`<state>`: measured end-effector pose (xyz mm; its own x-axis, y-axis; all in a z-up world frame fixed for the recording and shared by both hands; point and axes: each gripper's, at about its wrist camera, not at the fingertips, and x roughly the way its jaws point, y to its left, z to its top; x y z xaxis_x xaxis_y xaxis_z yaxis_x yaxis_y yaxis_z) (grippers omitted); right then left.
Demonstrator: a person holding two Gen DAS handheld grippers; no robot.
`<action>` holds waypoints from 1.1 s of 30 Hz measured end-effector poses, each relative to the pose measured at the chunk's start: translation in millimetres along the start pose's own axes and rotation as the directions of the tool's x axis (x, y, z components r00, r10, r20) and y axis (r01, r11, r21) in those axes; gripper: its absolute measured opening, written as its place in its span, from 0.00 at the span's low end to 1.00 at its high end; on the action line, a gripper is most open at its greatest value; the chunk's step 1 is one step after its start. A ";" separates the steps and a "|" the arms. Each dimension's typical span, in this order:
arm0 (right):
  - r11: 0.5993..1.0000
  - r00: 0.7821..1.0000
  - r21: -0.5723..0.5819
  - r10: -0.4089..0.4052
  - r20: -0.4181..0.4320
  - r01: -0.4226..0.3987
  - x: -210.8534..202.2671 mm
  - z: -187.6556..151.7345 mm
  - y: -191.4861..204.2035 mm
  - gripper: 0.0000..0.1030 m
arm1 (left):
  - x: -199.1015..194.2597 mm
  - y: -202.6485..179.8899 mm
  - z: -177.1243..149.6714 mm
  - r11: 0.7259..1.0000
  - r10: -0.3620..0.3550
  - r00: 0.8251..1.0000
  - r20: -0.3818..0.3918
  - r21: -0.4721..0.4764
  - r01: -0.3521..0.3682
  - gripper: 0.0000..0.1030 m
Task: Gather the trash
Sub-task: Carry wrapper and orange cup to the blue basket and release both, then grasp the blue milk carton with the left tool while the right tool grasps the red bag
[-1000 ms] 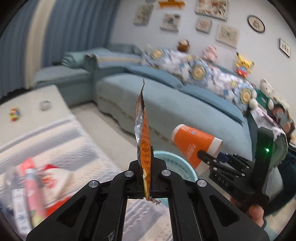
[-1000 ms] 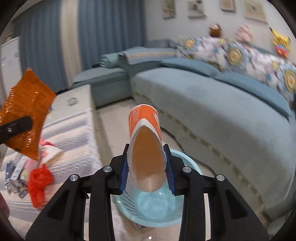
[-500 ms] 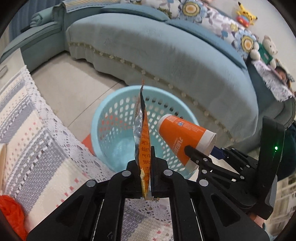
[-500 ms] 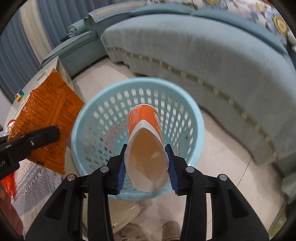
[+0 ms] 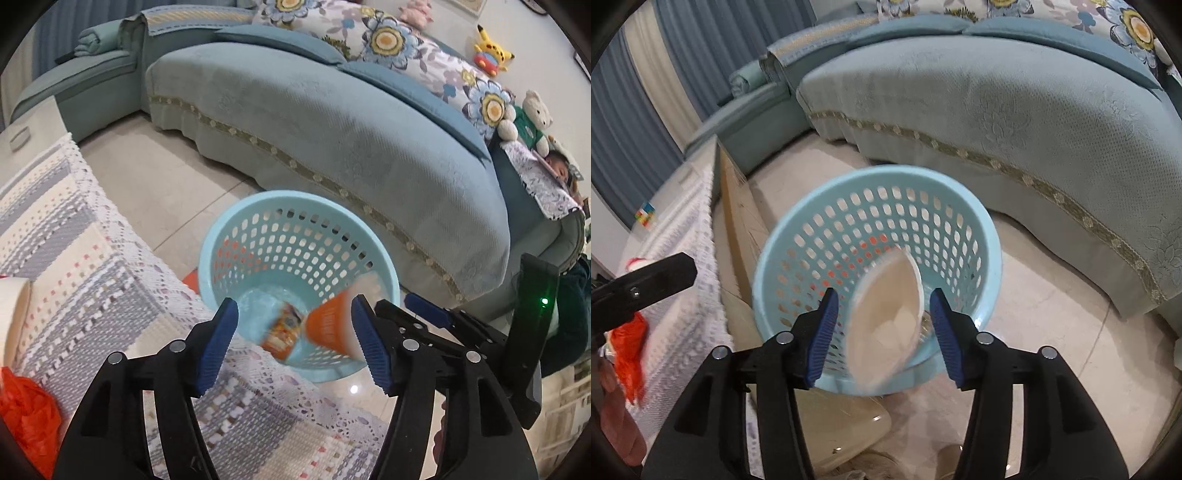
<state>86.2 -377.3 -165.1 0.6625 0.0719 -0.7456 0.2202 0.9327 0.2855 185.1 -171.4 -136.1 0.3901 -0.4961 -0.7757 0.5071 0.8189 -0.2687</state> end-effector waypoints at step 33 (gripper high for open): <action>0.881 0.972 -0.448 0.214 0.093 -0.151 -112.1 -18.4 232.9 0.53 | -308.0 143.3 -144.4 0.668 0.684 0.709 0.174 -0.539 -0.513 0.67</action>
<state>50.1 -161.7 -26.2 0.7579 0.2367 -0.6079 -0.2266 0.9693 0.0950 26.6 140.4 -18.1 0.7567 0.1581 -0.6343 -0.2752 0.9572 -0.0897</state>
